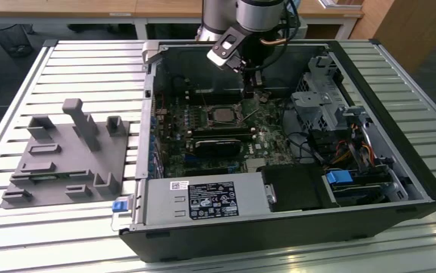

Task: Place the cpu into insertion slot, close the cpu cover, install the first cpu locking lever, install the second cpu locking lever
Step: 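Close the cpu cover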

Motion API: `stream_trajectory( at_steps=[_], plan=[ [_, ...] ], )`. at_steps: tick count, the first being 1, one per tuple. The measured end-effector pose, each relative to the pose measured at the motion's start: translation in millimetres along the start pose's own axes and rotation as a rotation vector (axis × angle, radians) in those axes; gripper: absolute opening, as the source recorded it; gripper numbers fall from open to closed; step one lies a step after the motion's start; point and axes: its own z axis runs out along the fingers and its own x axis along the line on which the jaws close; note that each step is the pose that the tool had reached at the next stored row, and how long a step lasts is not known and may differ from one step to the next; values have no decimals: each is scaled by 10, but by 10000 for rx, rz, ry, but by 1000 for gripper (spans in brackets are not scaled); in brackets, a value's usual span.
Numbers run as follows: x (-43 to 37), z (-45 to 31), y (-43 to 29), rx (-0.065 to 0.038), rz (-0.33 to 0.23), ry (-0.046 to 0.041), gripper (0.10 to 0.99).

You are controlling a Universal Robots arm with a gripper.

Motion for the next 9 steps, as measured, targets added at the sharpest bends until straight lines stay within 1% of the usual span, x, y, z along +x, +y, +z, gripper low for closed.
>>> stream_trajectory(
  at_steps=[9],
  plan=[
    [-1,4,28,1,-19,1,106]
  ],
)
